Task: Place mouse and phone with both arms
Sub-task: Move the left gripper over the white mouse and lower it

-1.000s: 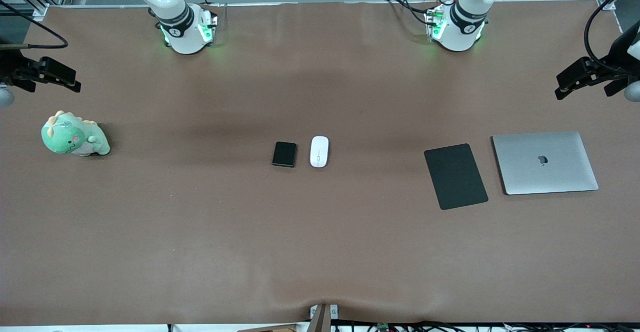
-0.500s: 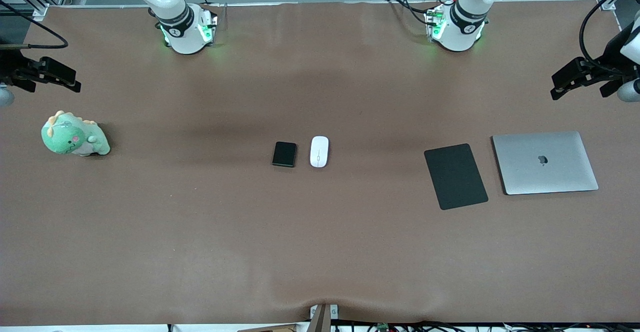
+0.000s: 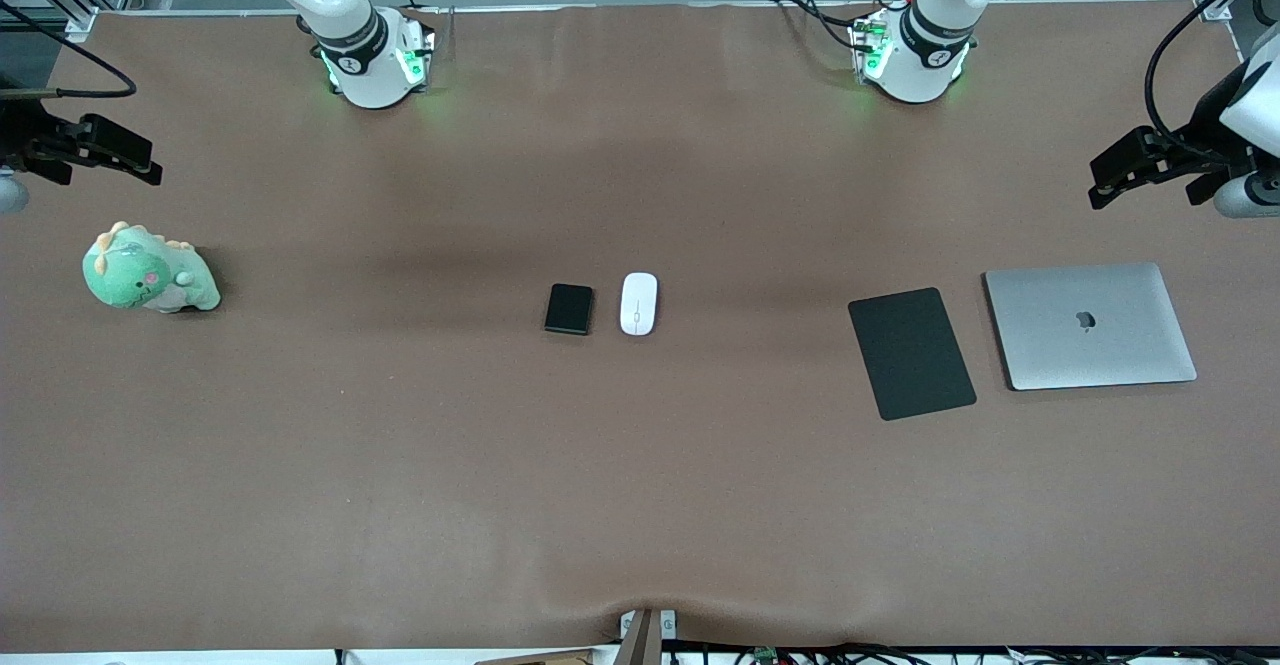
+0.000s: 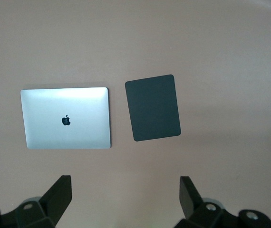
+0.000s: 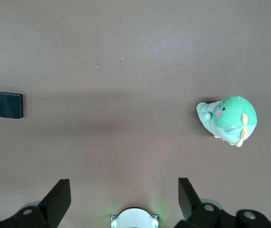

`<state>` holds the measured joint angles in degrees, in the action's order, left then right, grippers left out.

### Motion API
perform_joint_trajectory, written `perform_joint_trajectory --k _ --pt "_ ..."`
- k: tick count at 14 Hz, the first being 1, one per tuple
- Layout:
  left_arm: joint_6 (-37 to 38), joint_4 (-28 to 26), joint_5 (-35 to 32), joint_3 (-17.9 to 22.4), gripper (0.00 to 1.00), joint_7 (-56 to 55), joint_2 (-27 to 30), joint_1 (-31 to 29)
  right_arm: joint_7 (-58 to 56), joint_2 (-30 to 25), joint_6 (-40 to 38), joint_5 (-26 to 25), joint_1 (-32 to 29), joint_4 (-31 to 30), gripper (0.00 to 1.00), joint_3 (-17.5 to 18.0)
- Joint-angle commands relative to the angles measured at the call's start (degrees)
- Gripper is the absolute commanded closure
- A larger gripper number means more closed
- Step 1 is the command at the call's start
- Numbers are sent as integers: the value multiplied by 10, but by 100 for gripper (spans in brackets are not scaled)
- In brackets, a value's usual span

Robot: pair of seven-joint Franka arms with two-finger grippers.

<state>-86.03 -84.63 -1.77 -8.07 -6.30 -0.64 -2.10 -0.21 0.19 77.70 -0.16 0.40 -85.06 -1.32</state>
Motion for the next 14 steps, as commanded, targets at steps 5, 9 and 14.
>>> perform_joint_trajectory --k 5,9,14 --pt "-2 7 -6 -9 0 -12 -36 66 -2 -5 0 9 -3 -1 0 2" --pt "-47 9 -5 -10 0 -54 -92 138 -1 -4 2 10 -6 0 0 2" --pt "-145 22 -7 -9 0 -134 -196 235 -1 1 2 39 -10 5 0 2"
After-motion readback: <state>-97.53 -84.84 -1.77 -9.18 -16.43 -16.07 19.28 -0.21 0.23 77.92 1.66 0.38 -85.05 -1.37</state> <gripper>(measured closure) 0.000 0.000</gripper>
